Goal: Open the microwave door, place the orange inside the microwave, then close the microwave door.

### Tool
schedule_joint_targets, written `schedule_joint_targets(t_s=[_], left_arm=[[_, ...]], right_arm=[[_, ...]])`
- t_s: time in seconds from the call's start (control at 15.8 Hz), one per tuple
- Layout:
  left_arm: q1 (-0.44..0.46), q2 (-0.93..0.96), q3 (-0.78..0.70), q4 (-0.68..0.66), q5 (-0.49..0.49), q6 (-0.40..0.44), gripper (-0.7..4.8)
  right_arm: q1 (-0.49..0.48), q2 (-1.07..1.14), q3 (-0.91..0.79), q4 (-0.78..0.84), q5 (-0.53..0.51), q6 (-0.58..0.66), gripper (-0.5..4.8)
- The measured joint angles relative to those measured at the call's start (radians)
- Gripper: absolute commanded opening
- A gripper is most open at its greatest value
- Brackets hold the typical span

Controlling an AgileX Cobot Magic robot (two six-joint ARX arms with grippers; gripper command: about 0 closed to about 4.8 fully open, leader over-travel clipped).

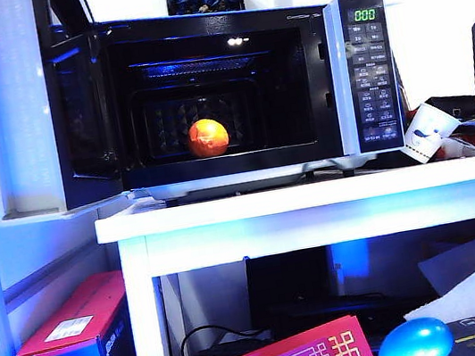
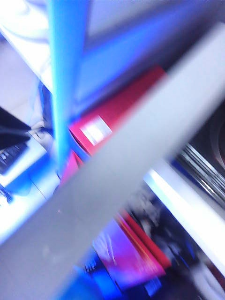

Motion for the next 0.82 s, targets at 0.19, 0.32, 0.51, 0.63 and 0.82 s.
schedule_joint_targets(t_s=[0.19, 0.32, 0.51, 0.63, 0.82], left_arm=[[0.001, 0.009, 0.0, 0.0, -0.026, 0.001, -0.06], [0.001, 0.024, 0.0, 0.0, -0.026, 0.001, -0.06], [0.002, 0.064, 0.0, 0.002, 0.055, 0.001, -0.06], [0.002, 0.087, 0.0, 0.01, 0.093, 0.001, -0.06], [0.004, 0.116, 0.0, 0.064, 0.15, 0.001, -0.06]], right_arm=[[0.0, 0.0, 0.0, 0.0, 0.0, 0.0, -0.02], [0.0, 0.0, 0.0, 0.0, 0.0, 0.0, -0.02], [0.0, -0.002, 0.0, 0.0, 0.0, 0.0, -0.02], [0.0, -0.002, 0.0, 0.0, -0.002, 0.0, -0.02], [0.0, -0.002, 0.0, 0.0, -0.004, 0.0, -0.02]])
